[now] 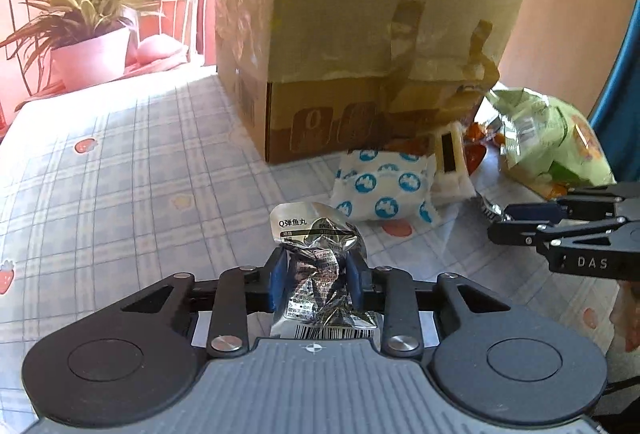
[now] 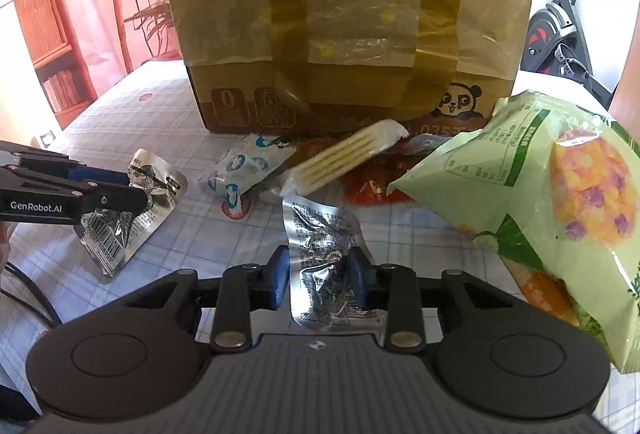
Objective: Organize snacks
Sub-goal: 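Hold the sachet in left tool while right tool grasps a red-printed snack packet, then carry both held packets over the box and open both tools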
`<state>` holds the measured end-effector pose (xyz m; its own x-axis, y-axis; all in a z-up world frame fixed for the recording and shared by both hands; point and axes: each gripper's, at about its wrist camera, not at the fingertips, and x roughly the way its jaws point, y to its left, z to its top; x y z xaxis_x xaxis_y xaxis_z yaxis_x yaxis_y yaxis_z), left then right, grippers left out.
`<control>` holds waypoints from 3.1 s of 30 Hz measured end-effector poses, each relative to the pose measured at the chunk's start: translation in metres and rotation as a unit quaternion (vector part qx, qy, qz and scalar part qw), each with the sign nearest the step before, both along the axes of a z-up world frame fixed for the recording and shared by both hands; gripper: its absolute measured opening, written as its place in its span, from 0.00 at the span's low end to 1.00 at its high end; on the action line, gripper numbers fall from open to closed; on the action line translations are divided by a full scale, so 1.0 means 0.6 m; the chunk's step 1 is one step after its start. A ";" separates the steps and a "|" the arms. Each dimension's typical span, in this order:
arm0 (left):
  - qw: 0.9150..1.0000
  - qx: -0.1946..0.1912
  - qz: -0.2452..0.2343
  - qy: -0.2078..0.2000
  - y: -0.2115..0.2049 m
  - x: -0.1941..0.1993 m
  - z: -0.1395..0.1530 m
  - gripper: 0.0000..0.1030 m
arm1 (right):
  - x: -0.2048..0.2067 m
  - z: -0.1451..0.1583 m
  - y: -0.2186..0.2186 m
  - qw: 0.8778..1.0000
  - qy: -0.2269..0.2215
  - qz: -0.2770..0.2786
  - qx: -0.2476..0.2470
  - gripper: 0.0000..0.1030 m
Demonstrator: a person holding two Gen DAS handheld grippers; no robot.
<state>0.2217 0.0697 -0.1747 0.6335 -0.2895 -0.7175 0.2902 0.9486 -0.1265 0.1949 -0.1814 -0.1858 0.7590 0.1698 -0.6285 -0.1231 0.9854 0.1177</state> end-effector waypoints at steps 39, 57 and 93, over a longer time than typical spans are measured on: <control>0.998 -0.022 0.031 -0.047 0.016 -0.031 0.057 0.33 | -0.031 0.022 -0.021 0.999 -0.030 -0.020 0.029 0.07; 0.998 -0.030 0.036 -0.030 0.017 -0.027 0.045 0.33 | -0.018 -0.016 -0.001 0.999 0.025 -0.012 0.023 0.64; 0.995 -0.052 0.014 -0.082 -0.004 -0.031 0.119 0.33 | -0.050 0.095 0.000 0.995 -0.093 -0.012 0.017 0.35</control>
<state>0.2032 0.0672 -0.1030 0.7482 -0.3378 -0.5711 0.2884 0.9407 -0.1785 0.1648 -0.1816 -0.1289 0.8663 0.1691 -0.4701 -0.1225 0.9841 0.1283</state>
